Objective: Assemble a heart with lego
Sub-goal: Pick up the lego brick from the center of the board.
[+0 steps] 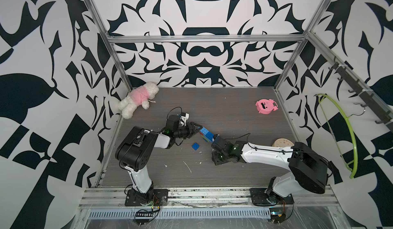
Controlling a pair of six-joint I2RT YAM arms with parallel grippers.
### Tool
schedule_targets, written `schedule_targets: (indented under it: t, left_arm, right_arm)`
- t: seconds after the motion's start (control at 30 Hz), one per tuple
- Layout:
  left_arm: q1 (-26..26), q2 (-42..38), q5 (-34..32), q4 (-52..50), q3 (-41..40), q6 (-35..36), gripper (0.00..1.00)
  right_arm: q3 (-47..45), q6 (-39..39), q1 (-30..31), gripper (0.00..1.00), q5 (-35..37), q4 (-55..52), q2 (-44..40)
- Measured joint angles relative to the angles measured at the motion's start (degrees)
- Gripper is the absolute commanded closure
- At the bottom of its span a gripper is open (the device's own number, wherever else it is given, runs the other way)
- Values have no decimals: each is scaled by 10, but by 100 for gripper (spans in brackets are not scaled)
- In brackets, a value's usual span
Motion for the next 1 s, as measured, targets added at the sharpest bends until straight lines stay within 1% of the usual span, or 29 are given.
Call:
schedule_targets:
  t: [0.1, 0.47, 0.87, 1.0]
  left_arm:
    - [0, 0, 0, 0, 0, 0, 48]
    - [0, 0, 0, 0, 0, 1, 48]
    - [0, 0, 3, 0, 0, 2, 47]
    - [0, 0, 3, 0, 0, 2, 48]
  right_arm:
    - [2, 0, 0, 48, 0, -1, 2]
    - [2, 0, 0, 47, 13, -26, -24]
    - [-2, 28, 0, 47, -11, 6, -14]
    - [-2, 30, 0, 47, -19, 18, 2]
